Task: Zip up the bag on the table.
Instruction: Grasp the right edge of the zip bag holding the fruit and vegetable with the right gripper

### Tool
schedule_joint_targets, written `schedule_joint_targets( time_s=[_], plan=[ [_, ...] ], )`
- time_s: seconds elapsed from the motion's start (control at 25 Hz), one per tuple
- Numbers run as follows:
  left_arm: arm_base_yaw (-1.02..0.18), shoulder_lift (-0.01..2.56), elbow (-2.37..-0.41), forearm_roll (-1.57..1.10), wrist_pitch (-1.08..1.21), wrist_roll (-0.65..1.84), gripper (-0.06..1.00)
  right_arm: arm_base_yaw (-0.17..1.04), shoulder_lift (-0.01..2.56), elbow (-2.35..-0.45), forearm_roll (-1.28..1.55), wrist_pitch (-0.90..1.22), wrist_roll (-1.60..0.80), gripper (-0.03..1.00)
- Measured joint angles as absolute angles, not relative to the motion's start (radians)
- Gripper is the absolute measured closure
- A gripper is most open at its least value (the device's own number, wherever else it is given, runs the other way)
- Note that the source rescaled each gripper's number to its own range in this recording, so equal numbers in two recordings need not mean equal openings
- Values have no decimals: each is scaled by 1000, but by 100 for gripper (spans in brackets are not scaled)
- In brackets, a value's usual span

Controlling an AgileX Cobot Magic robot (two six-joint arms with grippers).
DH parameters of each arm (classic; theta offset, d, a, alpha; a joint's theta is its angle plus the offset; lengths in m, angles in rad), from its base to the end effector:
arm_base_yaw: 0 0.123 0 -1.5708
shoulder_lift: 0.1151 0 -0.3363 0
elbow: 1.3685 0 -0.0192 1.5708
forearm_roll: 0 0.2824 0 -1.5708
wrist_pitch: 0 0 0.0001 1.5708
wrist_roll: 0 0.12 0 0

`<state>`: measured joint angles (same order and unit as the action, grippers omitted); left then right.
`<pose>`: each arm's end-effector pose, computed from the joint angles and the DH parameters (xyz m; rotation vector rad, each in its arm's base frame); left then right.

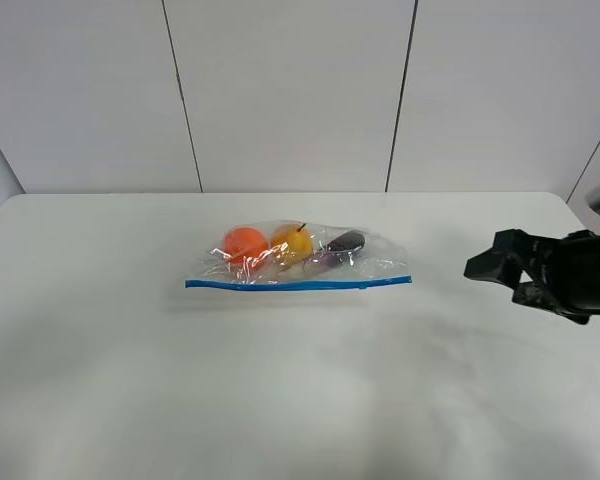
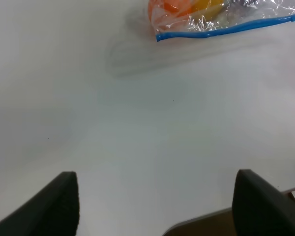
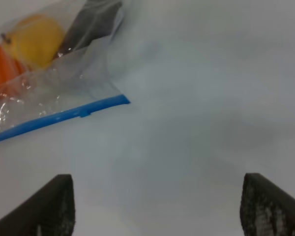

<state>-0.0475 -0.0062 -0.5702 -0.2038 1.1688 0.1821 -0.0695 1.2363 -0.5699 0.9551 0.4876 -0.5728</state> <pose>-0.0212 -0.0214 0.2923 0.2680 2.0453 -0.1604 0.2471 0.0289 0.2275 0.3032 2.4260 0.5923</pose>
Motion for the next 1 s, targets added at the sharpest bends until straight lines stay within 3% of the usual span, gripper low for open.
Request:
schedule_joint_targets(
  time_s=[0.4,1.0],
  plan=[
    [-48,-6,-570,-204,1169,182,-6,-69,1527,-687,1307,618,-948,-2],
    [-48,-6,-570,-204,1169,182,-6,-69,1723,-738,1483,662,-1184,-1]
  ],
)
